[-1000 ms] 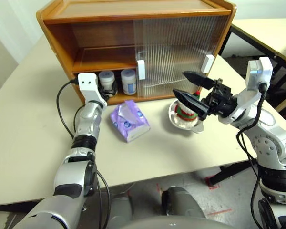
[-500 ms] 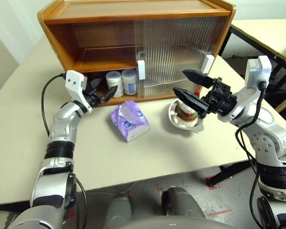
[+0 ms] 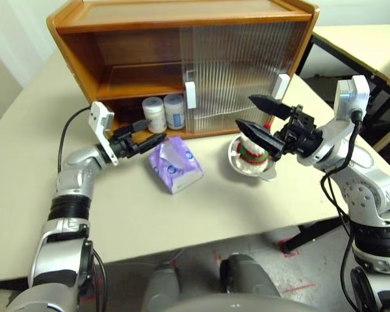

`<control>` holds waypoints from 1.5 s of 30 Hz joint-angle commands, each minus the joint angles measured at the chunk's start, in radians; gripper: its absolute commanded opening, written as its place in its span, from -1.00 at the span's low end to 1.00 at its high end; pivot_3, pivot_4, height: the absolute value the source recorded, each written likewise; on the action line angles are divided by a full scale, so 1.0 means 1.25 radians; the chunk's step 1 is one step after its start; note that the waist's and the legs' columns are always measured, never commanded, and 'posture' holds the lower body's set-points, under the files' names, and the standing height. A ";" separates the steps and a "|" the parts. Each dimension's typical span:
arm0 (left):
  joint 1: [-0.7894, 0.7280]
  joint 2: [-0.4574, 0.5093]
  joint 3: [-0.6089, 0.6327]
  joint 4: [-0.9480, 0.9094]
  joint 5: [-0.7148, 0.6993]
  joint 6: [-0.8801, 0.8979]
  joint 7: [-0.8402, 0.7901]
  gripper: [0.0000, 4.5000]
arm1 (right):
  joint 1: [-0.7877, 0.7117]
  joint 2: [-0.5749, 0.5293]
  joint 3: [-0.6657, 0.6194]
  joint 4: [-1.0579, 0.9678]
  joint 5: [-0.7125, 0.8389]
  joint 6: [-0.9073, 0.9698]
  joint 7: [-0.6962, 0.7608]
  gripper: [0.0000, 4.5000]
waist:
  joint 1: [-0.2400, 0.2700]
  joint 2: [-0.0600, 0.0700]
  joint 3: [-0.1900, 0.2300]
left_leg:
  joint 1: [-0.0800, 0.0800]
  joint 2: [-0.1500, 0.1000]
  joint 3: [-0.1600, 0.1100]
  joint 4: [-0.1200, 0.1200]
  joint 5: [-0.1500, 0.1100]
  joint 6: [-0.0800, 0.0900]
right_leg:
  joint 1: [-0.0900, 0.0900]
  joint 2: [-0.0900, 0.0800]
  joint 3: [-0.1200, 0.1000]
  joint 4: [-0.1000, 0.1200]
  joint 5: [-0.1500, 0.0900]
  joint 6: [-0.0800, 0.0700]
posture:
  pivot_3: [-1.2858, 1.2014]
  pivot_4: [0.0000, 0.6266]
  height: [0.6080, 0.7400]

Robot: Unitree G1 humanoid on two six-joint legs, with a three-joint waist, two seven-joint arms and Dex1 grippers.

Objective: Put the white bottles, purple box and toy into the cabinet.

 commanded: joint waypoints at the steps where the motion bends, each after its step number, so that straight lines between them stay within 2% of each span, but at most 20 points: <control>1: 0.004 0.026 -0.020 0.054 0.011 -0.042 -0.091 0.98 | -0.007 -0.004 0.002 0.005 -0.004 -0.005 0.006 1.00 | 0.001 0.001 -0.001 | 0.000 0.000 0.000 0.000 0.000 0.000 | 0.000 0.000 0.000 0.000 0.000 0.000 | 0.00 -1.00 1.00; 6: -0.031 0.049 -0.045 0.191 0.071 -0.153 -0.150 0.98 | -0.008 -0.007 0.000 0.004 -0.004 -0.003 0.006 1.00 | 0.002 0.001 -0.001 | 0.000 0.000 0.000 0.000 0.000 0.000 | 0.000 0.000 0.000 0.000 0.000 0.000 | 0.00 -1.00 1.00; 12: -0.058 0.034 -0.061 0.282 0.111 -0.240 -0.165 0.98 | -0.003 -0.010 -0.004 -0.005 -0.001 -0.001 0.002 1.00 | 0.003 0.001 -0.001 | -0.001 0.000 0.000 0.000 0.000 0.000 | 0.000 0.000 0.000 -0.001 0.000 0.000 | -0.01 -1.00 1.00; 20: -0.040 -0.027 -0.086 0.308 0.156 -0.335 -0.128 0.98 | 0.009 -0.014 -0.008 -0.023 0.001 0.001 -0.010 1.00 | 0.002 0.001 -0.001 | -0.001 0.000 0.000 0.000 0.000 0.000 | 0.000 0.000 0.000 0.000 0.000 0.000 | -0.03 -1.00 1.00; 29: -0.022 -0.026 -0.099 0.326 0.186 -0.354 -0.086 0.98 | 0.011 -0.017 -0.009 -0.029 0.005 0.002 -0.018 1.00 | -0.001 0.001 -0.001 | 0.000 0.000 0.000 0.000 0.000 0.000 | 0.000 0.000 0.000 0.000 0.000 0.000 | -0.03 -1.00 1.00; 32: -0.022 -0.012 -0.098 0.342 0.205 -0.371 -0.050 0.70 | 0.007 -0.017 -0.008 -0.028 0.005 0.001 -0.019 1.00 | -0.001 0.001 -0.001 | 0.000 0.000 0.000 0.000 0.000 0.000 | 0.000 0.000 0.000 0.000 0.000 0.000 | -0.03 -1.00 1.00; 42: -0.029 0.008 -0.079 0.344 0.189 -0.351 -0.029 -0.90 | -0.001 -0.014 -0.003 -0.019 0.003 -0.002 -0.014 1.00 | -0.002 0.002 -0.001 | 0.001 0.001 0.000 0.000 -0.002 -0.003 | 0.000 0.000 0.000 0.002 0.000 0.000 | -0.02 -1.00 1.00; 43: -0.029 0.008 -0.076 0.339 0.185 -0.343 -0.032 -0.99 | -0.002 -0.014 -0.002 -0.019 0.002 -0.002 -0.013 1.00 | -0.002 0.002 -0.001 | 0.001 0.001 0.000 0.000 -0.002 -0.003 | 0.000 0.000 0.000 0.002 0.000 0.000 | -0.02 -1.00 1.00; 45: -0.031 0.009 -0.068 0.313 0.169 -0.321 -0.043 -0.99 | -0.003 -0.013 -0.001 -0.017 0.001 -0.003 -0.013 1.00 | -0.002 0.002 -0.001 | 0.001 0.001 0.000 0.000 -0.002 -0.003 | 0.000 0.001 0.000 0.003 0.000 0.000 | -0.01 -1.00 1.00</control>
